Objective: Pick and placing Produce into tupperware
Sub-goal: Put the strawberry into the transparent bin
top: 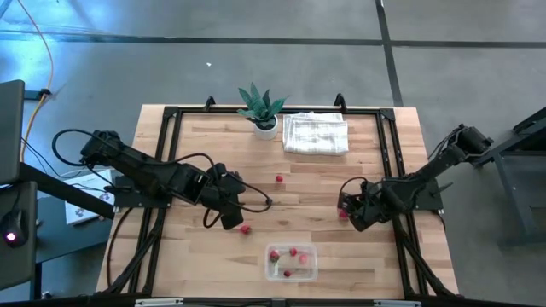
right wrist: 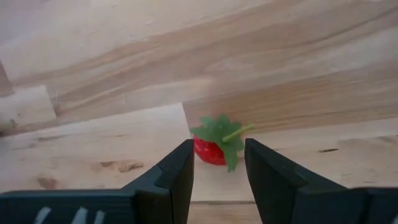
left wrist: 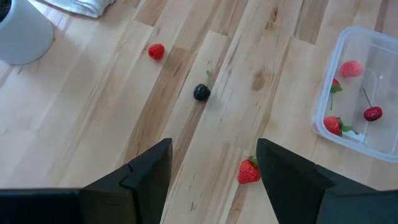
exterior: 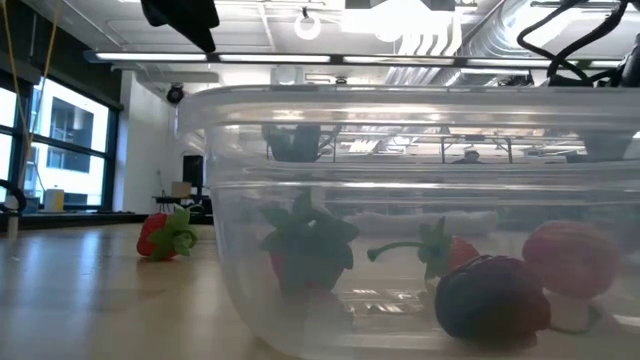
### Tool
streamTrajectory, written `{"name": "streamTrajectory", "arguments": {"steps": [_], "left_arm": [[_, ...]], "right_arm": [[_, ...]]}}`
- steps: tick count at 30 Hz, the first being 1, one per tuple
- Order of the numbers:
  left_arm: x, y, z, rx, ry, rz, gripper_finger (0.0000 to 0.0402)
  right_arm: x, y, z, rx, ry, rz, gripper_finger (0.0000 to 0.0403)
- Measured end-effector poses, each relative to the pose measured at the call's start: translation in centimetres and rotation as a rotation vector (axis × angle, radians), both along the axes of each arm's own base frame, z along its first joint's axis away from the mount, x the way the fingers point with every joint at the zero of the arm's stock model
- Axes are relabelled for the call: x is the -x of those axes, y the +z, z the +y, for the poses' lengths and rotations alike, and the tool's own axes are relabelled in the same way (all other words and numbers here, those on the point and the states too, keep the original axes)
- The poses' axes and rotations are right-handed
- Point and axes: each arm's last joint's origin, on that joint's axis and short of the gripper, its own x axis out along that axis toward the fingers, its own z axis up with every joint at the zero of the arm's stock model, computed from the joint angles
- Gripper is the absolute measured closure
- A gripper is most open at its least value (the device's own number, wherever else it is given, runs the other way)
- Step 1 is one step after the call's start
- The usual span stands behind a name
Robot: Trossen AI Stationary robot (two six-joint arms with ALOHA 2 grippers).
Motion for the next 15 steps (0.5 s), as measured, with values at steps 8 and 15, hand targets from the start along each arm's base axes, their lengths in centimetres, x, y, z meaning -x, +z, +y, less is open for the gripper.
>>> {"name": "streamTrajectory", "arguments": {"steps": [8,15], "left_arm": [[0.03,-0.03,0.01,-0.001,0.000,0.005,0.0179],[0.03,-0.03,0.01,-0.007,-0.009,0.007,0.0179]], "right_arm": [[0.07,-0.15,-0.01,-0.032,0.002,0.024,0.0269],[0.28,-0.95,-0.45,-0.029,-0.014,0.035,0.0269]]}}
